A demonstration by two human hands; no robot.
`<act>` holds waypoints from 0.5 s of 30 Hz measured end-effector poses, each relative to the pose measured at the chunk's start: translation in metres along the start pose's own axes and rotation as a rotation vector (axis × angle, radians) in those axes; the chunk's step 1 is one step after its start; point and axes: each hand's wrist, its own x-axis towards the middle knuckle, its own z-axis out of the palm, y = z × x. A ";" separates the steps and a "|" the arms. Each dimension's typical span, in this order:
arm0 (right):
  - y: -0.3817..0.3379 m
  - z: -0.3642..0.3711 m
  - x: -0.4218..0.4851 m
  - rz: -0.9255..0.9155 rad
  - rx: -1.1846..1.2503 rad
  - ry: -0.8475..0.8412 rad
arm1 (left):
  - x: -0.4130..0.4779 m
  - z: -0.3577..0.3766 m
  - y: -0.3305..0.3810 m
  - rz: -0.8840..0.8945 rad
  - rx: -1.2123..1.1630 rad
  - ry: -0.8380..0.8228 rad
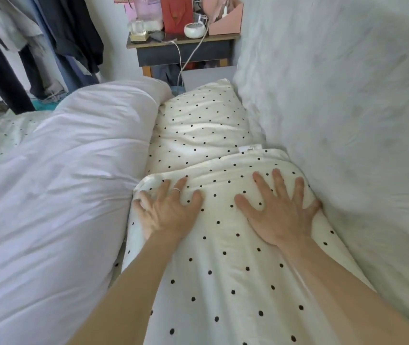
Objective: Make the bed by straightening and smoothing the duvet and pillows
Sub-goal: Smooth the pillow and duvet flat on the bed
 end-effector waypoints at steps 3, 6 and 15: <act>-0.003 0.006 0.018 0.025 0.027 0.041 | 0.039 0.004 -0.006 -0.050 -0.078 0.017; -0.003 0.019 0.021 0.026 0.022 0.087 | 0.063 0.007 -0.003 -0.133 -0.158 -0.015; 0.006 0.038 0.022 -0.022 0.076 0.198 | 0.105 0.011 -0.006 0.065 -0.051 0.213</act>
